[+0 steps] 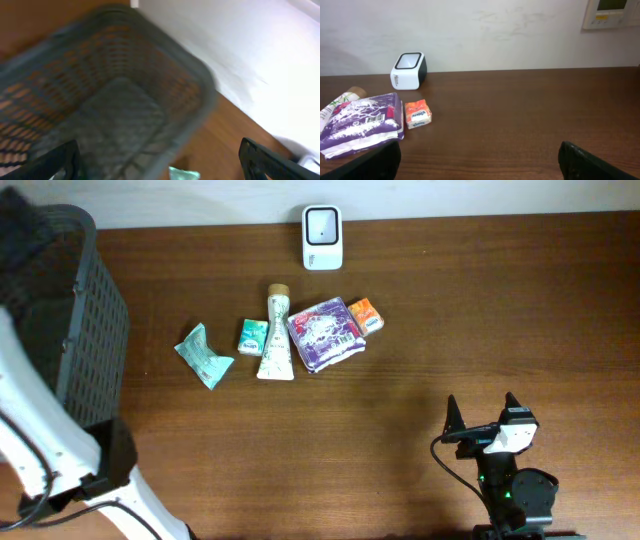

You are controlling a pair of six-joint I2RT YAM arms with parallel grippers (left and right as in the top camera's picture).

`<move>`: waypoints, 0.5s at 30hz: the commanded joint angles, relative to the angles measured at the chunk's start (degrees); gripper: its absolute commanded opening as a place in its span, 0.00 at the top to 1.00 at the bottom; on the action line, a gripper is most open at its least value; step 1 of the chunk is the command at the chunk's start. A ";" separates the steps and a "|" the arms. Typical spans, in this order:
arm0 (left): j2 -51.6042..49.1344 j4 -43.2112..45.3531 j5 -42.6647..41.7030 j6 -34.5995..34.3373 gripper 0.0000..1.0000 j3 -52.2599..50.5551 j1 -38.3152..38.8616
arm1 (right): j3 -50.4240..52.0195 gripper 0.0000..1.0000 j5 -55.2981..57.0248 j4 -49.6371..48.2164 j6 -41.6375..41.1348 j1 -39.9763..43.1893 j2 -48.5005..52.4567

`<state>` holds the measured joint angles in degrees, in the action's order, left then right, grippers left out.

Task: Scan the item barcode
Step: 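Reach the left gripper back into the basket toward the green-lidded jar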

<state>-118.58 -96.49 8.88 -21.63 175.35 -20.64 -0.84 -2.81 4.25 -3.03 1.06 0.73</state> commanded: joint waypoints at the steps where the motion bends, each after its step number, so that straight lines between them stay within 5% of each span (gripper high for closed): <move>1: 1.49 -0.24 -2.25 -0.87 0.01 -3.93 -6.84 | 0.52 0.01 0.28 0.04 -0.44 -0.31 -0.33; 15: 1.60 1.29 -1.62 -10.29 0.01 -36.52 -19.21 | 0.52 0.01 0.28 0.04 -0.44 -0.31 -0.33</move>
<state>-117.86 -96.09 7.46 -29.71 145.21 -38.74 -0.84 -2.81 4.25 -3.03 1.06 0.73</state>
